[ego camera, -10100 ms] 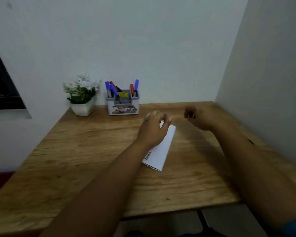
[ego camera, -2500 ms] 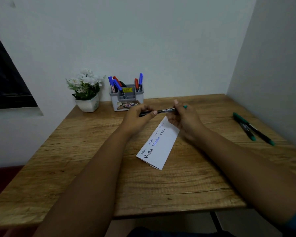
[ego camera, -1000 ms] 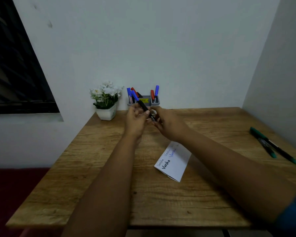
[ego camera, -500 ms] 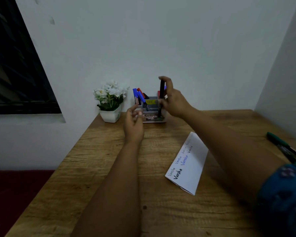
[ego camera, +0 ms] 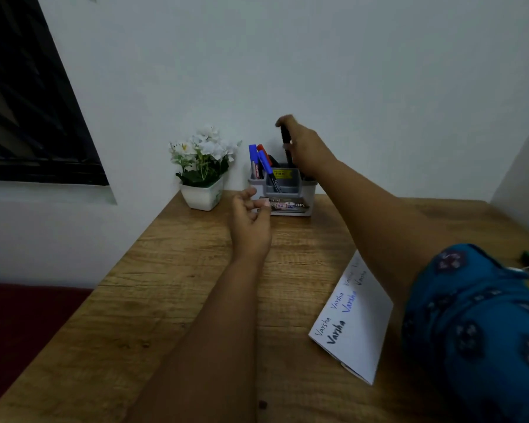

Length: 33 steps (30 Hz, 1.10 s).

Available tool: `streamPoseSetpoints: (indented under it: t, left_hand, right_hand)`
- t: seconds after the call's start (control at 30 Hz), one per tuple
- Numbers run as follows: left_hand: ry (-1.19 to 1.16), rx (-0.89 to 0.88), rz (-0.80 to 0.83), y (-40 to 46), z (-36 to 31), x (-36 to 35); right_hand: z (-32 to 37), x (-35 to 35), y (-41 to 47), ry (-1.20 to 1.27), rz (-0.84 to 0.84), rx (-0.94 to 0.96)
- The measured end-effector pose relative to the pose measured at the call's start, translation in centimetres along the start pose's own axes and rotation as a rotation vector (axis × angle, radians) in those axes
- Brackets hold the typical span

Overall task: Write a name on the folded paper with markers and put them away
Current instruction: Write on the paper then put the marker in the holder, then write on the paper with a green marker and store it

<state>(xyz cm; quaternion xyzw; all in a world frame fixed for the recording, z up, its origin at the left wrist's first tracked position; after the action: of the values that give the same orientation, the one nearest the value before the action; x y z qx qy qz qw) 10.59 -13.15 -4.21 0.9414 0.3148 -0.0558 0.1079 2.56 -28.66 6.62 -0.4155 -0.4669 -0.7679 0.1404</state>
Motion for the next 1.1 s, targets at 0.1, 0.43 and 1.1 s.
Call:
streamPoseSetpoints:
  t: [0.1,0.43,1.1]
  left_hand:
    - [0.049,0.01,0.018,0.0,0.1,-0.1]
    - [0.165,0.018,0.062,-0.8,-0.4,-0.5]
    - [0.74,-0.521,0.476,-14.5,-4.5,-9.0]
  right_hand:
    - [-1.0,-1.4,0.5,-0.135,0.124,0.023]
    - [-0.8,0.0,0.1,-0.155,0.156,-0.011]
    - [1.4,15.0,-29.7,-0.281,-0.057,-0.128]
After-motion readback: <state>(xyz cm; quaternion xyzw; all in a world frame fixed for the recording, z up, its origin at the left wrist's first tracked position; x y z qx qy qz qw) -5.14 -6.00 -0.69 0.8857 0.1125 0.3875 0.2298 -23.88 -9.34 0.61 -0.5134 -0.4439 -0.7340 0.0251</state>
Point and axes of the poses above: each hand's wrist, its own y-axis towards the middle knuckle, its own x-axis out of the back of the hand, z = x × y, the point moved 3 cm from there along y, towards the middle knuckle, and after that the axes turned 10 degrees about x, right-handed, at the moved point
